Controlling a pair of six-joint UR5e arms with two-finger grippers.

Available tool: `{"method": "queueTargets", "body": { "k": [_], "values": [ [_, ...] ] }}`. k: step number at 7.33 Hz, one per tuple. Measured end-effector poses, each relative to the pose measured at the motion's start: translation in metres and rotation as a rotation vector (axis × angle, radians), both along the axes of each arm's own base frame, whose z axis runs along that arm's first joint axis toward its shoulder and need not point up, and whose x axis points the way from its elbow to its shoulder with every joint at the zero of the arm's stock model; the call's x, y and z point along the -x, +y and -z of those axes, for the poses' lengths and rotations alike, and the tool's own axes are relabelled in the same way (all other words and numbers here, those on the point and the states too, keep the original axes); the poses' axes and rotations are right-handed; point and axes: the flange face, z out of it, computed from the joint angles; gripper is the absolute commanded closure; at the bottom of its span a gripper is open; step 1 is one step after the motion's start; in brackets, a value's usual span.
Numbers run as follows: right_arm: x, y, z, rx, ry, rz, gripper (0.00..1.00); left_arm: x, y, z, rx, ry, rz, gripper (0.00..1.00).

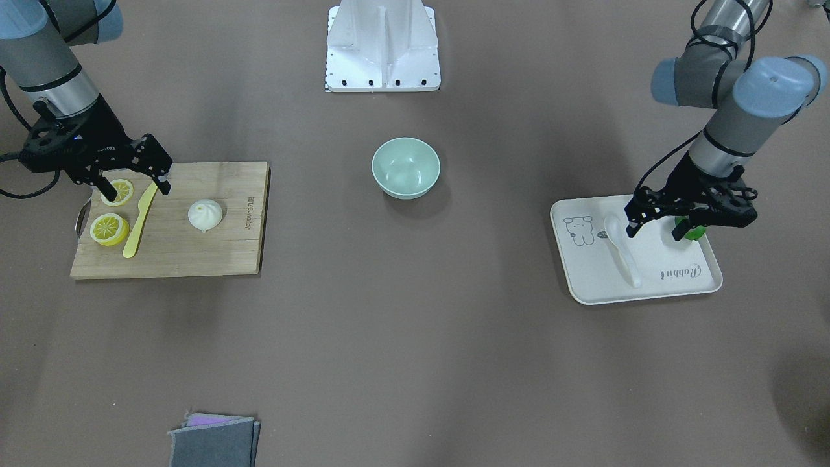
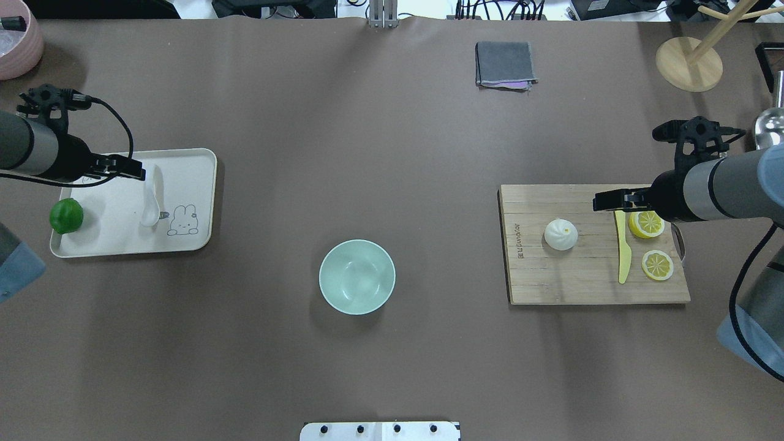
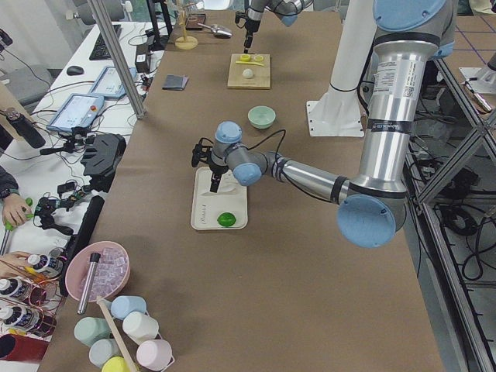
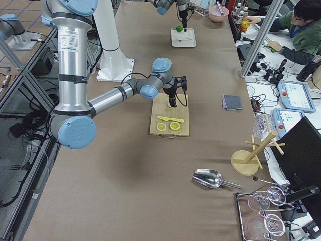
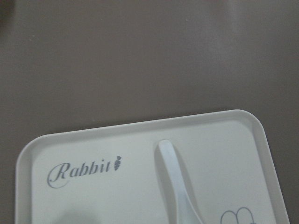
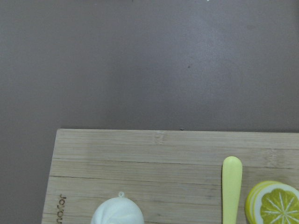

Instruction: Put spoon and bun in bowl

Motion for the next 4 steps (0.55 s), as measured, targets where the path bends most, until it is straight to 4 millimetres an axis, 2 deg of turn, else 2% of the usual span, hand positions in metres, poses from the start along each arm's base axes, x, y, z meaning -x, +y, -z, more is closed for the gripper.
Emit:
{"method": "queueTargets", "body": {
  "k": [1, 3, 4],
  "values": [
    [0.002, 0.001, 0.0, -0.002, 0.001, 0.0, 0.0, -0.009, -0.004, -0.015, -0.004, -0.002, 0.002, 0.31],
    [0.003, 0.001, 0.001, -0.003, 0.002, -0.001, 0.0, -0.014, -0.007, -0.039, -0.004, 0.003, 0.009, 0.33],
    [0.003, 0.002, 0.001, -0.004, 0.002, -0.001, 0.0, -0.015, -0.007, -0.043, 0.003, 0.007, 0.013, 0.33]
  ]
}}
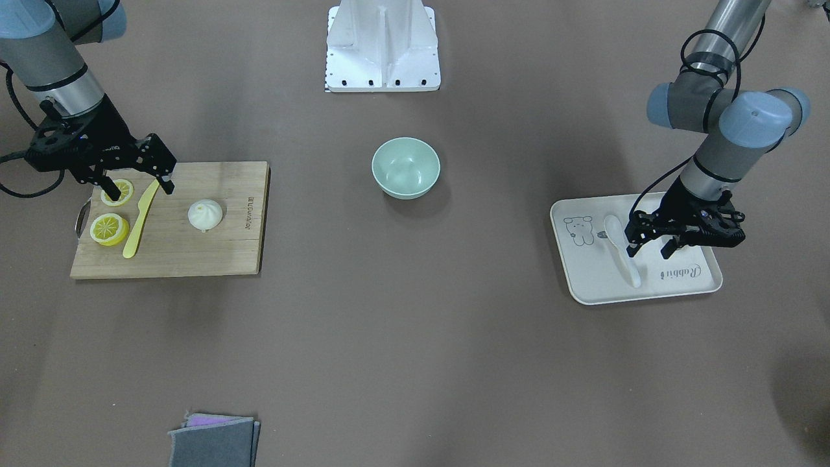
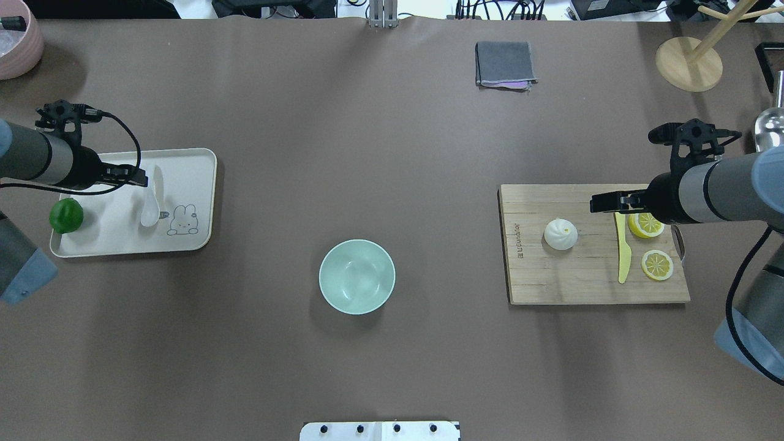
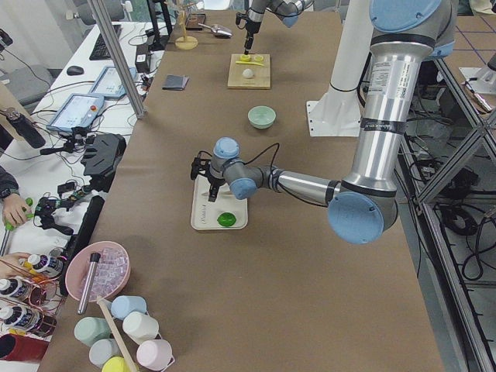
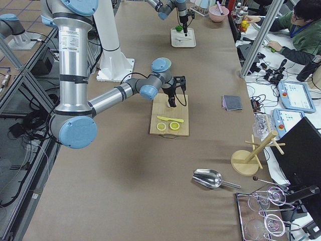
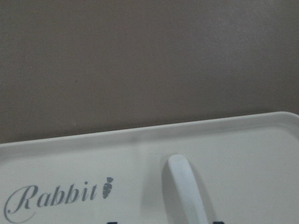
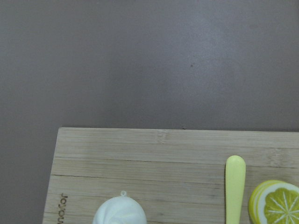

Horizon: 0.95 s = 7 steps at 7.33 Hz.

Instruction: Put spoon and bun in bowl

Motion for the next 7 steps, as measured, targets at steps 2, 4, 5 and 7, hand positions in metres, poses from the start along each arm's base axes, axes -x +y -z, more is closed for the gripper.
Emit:
{"method": "queueTargets", "body": {
  "k": [2, 4, 5, 7],
  "values": [
    [0.0, 0.0, 0.0, -0.001, 0.0, 0.001, 0.0, -0.004, 0.0, 0.002, 0.015, 0.013, 0.013, 0.35],
    [0.0, 0.0, 0.0, -0.003, 0.002, -0.002, 0.0, -0.012, -0.003, 0.007, 0.013, 0.011, 0.034, 0.36],
    [0.0, 0.0, 0.0, -0.003, 0.003, -0.003, 0.0, -0.019, -0.003, 0.009, 0.005, 0.002, 0.041, 0.39],
    [0.0, 0.0, -0.001, -0.003, 0.004, -0.003, 0.0, -0.026, -0.005, 0.01, -0.001, -0.006, 0.047, 0.55]
  ]
}}
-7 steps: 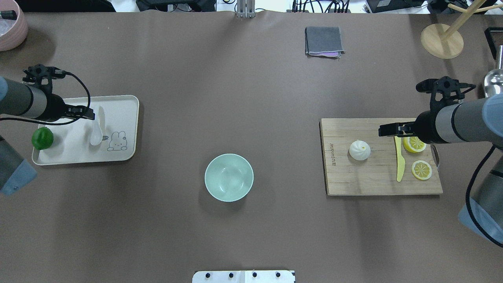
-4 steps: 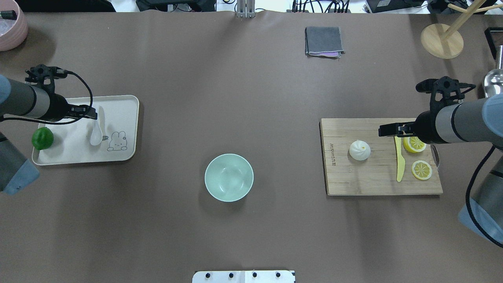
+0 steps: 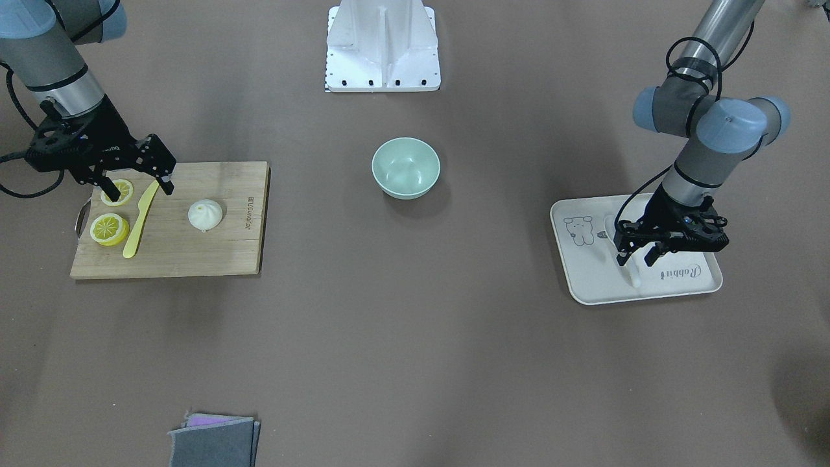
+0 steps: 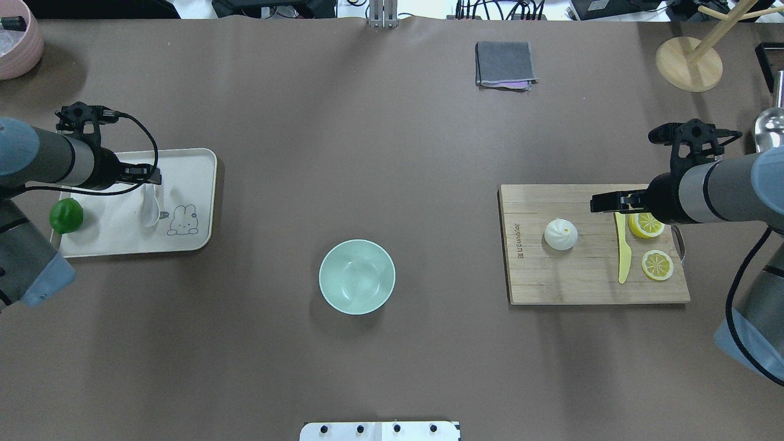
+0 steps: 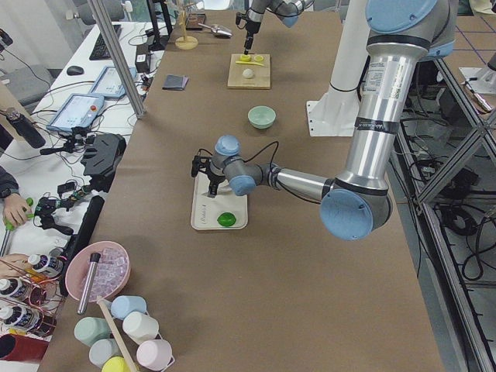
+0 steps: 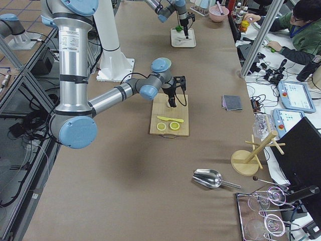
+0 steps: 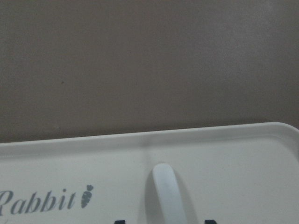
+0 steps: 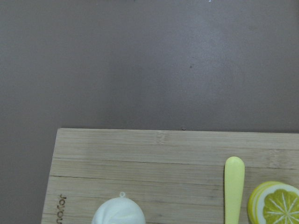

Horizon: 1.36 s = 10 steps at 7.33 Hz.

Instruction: Put spoon and bun in bowl

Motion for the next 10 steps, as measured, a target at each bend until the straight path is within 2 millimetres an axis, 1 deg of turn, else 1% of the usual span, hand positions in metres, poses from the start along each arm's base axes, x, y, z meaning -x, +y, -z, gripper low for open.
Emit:
{"method": "queueTargets", "body": {
  "k": [1, 6, 7, 8, 10],
  "values": [
    [0.0001, 0.0001, -0.0001, 0.0, 0.0, 0.0, 0.0, -0.0007, -0.0005, -0.0009, 0.0, -0.003, 0.001, 0.65],
    [0.0003, 0.0001, 0.0001, 0.0, 0.0, 0.0, 0.0, -0.0048, 0.0013, -0.0029, -0.001, -0.007, -0.006, 0.66],
    [0.0003, 0.0, 0.0003, -0.001, 0.0, 0.0, 0.0, -0.0062, 0.002, -0.0044, 0.001, -0.008, -0.009, 0.74],
    [0.0004, 0.0, 0.0004, -0.001, 0.0, 0.0, 0.0, -0.0072, 0.0025, -0.0056, 0.002, -0.009, -0.012, 0.99],
    [0.0004, 0.0, 0.0004, -0.001, -0.001, 0.0, 0.0, -0.0074, 0.0033, 0.0001, -0.005, -0.001, -0.012, 1.0]
  ]
}}
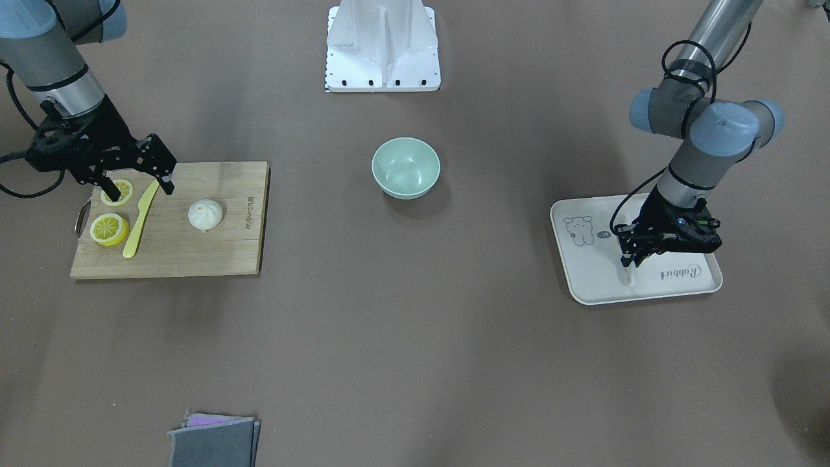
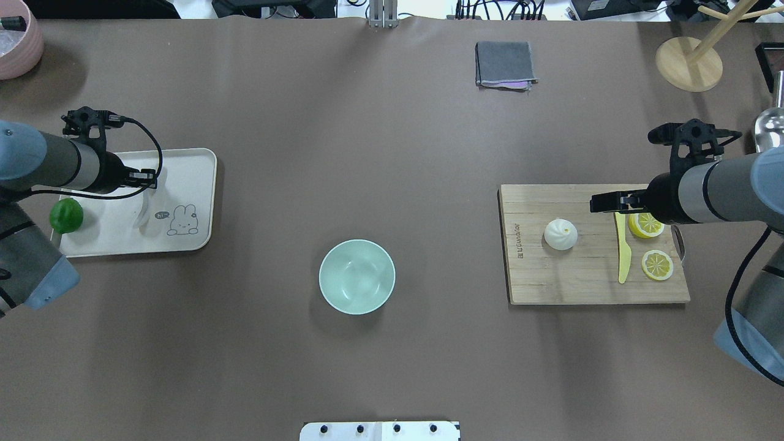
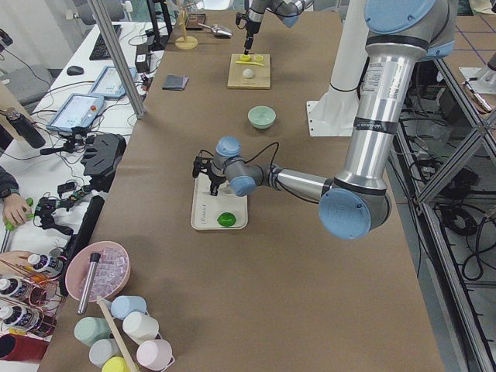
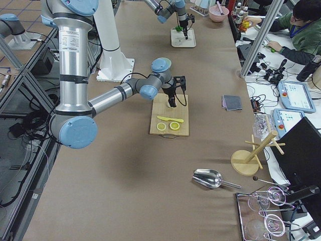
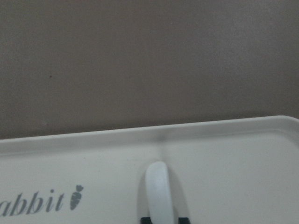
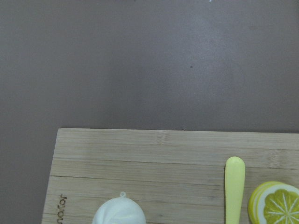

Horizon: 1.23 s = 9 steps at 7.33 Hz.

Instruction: Put spoon and bun in bowl

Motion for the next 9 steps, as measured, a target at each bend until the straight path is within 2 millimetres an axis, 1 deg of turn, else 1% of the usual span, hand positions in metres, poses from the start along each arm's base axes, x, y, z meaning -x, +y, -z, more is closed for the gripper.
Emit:
{"method": "queueTargets", "body": {
  "k": [1, 2, 3, 4, 5, 7, 8, 9],
  "values": [
    [0.0, 0.0, 0.0, 0.0, 0.0, 0.0, 0.0, 0.001, 0.001, 0.01, -0.011, 0.013, 0.0, 1.0],
    [0.0, 0.0, 0.0, -0.001, 0.0, -0.001, 0.0, 0.002, 0.003, 0.025, -0.019, 0.031, 0.006, 1.0],
    [0.0, 0.0, 0.0, -0.001, 0.0, -0.001, 0.0, 0.003, 0.005, 0.044, -0.012, 0.062, 0.026, 1.0],
    [0.0, 0.0, 0.0, -0.001, 0.0, -0.001, 0.0, -0.002, 0.01, 0.067, 0.008, 0.107, 0.05, 1.0],
    [0.0, 0.0, 0.0, -0.001, -0.001, 0.0, 0.0, -0.015, 0.021, 0.091, 0.034, 0.159, 0.068, 1.0],
    [0.001, 0.001, 0.001, 0.002, -0.004, -0.002, 0.02, -0.055, 0.055, 0.138, 0.071, 0.254, 0.104, 1.0],
    [0.004, 0.001, 0.003, 0.014, -0.01, -0.013, 0.03, -0.079, 0.072, 0.167, 0.091, 0.288, 0.124, 1.0],
    [0.012, 0.002, 0.006, 0.037, -0.012, -0.031, 0.03, -0.106, 0.088, 0.208, 0.123, 0.301, 0.148, 1.0]
  ]
}}
